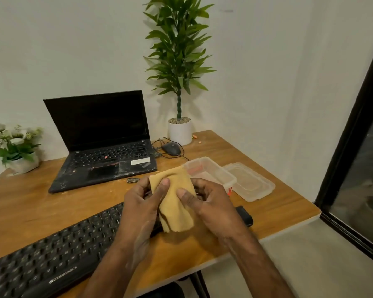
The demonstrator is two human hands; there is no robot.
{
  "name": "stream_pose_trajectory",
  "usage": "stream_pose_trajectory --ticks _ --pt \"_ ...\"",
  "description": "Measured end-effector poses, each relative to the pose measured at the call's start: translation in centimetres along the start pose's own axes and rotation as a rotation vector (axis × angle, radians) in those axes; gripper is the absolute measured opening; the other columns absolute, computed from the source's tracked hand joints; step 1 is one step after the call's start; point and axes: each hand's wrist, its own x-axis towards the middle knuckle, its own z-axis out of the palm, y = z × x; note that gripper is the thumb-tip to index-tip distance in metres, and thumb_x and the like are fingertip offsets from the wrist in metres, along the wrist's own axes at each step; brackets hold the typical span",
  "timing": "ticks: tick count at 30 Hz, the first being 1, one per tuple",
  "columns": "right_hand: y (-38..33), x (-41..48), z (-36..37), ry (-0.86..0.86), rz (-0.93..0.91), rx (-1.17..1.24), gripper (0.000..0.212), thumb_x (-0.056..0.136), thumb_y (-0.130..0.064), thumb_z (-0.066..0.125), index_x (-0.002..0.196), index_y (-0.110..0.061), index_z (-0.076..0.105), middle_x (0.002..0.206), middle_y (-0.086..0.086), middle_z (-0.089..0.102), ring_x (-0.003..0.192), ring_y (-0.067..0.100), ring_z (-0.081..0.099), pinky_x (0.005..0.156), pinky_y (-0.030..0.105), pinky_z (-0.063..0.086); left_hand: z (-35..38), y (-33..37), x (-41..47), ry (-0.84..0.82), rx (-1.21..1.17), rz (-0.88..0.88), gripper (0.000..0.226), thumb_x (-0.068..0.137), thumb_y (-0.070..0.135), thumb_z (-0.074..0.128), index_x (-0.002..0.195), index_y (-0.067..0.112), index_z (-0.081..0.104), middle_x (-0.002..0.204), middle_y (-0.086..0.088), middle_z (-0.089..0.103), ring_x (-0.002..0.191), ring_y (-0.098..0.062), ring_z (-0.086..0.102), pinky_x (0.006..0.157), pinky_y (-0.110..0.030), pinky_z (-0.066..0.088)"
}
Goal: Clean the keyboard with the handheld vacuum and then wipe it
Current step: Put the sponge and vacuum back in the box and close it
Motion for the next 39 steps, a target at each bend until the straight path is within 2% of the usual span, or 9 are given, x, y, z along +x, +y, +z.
stream_pose_trajectory --ticks 4,7,12,17,22,27,31,34,39 --pt "-0.4 0.4 -0.8 -0.043 -0.011 -0.002 0.026 0.093 -0.030 0.064 0.119 -0.026 0.066 0.106 -0.010 0.073 0.097 0.007 0.069 0.085 0.033 0.059 1.8 -0.7 1.2 0.033 -0.003 0.029 0.028 0.089 0.022 0.070 0.115 0.015 0.066 0.098 -0.008 0.076 0.086 -0.025 0.075 0.062 -0.035 0.062" --pt "-0.8 2.6 -2.3 0.020 -0.019 -0.062 0.020 0.098 -0.026 0.059 0.116 -0.023 0.066 0.101 -0.005 0.074 0.089 0.012 0.072 0.070 0.030 0.060 2.9 -0.6 2.9 -0.030 0.063 0.031 0.037 0.082 0.023 0.075 0.116 0.016 0.062 0.102 -0.005 0.075 0.088 -0.022 0.075 0.067 -0.035 0.062" --pt "-1.5 8.1 -5.4 0.087 0.028 -0.284 0.025 0.094 -0.028 0.064 0.117 -0.027 0.054 0.110 -0.004 0.065 0.096 0.017 0.067 0.075 0.039 0.061 4.5 -0.9 7.6 -0.051 0.238 -0.020 0.048 0.086 0.013 0.077 0.126 0.007 0.052 0.088 -0.012 0.071 0.070 -0.020 0.074 0.050 -0.028 0.058" --pt "-0.5 11.9 -6.6 0.096 0.117 -0.538 0.026 0.093 -0.028 0.065 0.116 -0.019 0.055 0.111 0.000 0.062 0.095 0.017 0.063 0.071 0.032 0.055 5.8 -3.1 12.4 0.079 0.809 0.120 0.062 0.081 0.034 0.082 0.126 0.017 0.043 0.097 -0.005 0.070 0.085 -0.022 0.070 0.076 -0.046 0.060" --pt "1.8 13.3 -6.4 0.101 0.139 -0.842 0.030 0.092 -0.026 0.065 0.119 -0.014 0.059 0.117 0.008 0.065 0.104 0.023 0.062 0.087 0.035 0.052 6.7 -4.9 13.5 0.049 1.188 0.197 0.061 0.083 0.044 0.078 0.129 0.025 0.042 0.106 0.002 0.070 0.097 -0.019 0.068 0.073 -0.035 0.056" --pt "2.6 13.2 -5.4 0.077 0.103 -1.081 0.034 0.091 -0.020 0.063 0.122 -0.008 0.054 0.120 0.012 0.062 0.109 0.029 0.060 0.085 0.034 0.049 7.6 -5.4 13.4 0.010 1.487 0.312 0.055 0.091 0.046 0.067 0.134 0.025 0.039 0.113 0.001 0.068 0.104 -0.019 0.065 0.073 -0.031 0.049" --pt "2.5 12.6 -4.9 0.053 0.108 -1.250 0.043 0.090 -0.005 0.058 0.130 -0.003 0.041 0.123 0.016 0.058 0.113 0.032 0.059 0.084 0.035 0.049 7.6 -5.6 12.9 0.016 1.612 0.374 0.046 0.098 0.046 0.054 0.137 0.022 0.046 0.138 -0.003 0.044 0.126 -0.019 0.044 0.088 -0.031 0.052" --pt "2.0 12.0 -4.6 0.029 0.069 -1.327 0.042 0.090 -0.008 0.060 0.129 -0.007 0.044 0.122 0.014 0.059 0.112 0.030 0.060 0.084 0.035 0.050 7.3 -6.2 12.6 -0.019 1.631 0.308 0.041 0.102 0.043 0.041 0.134 0.020 0.054 0.154 -0.008 0.031 0.136 -0.021 0.036 0.094 -0.035 0.051" --pt "1.5 11.1 -4.3 0.036 -0.064 -1.441 0.033 0.090 -0.012 0.062 0.122 -0.012 0.054 0.118 0.010 0.060 0.109 0.027 0.058 0.079 0.032 0.047 6.8 -7.2 12.2 -0.058 1.524 0.266 0.042 0.105 0.041 0.031 0.136 0.016 0.048 0.143 -0.004 0.044 0.125 -0.019 0.047 0.094 -0.037 0.051"
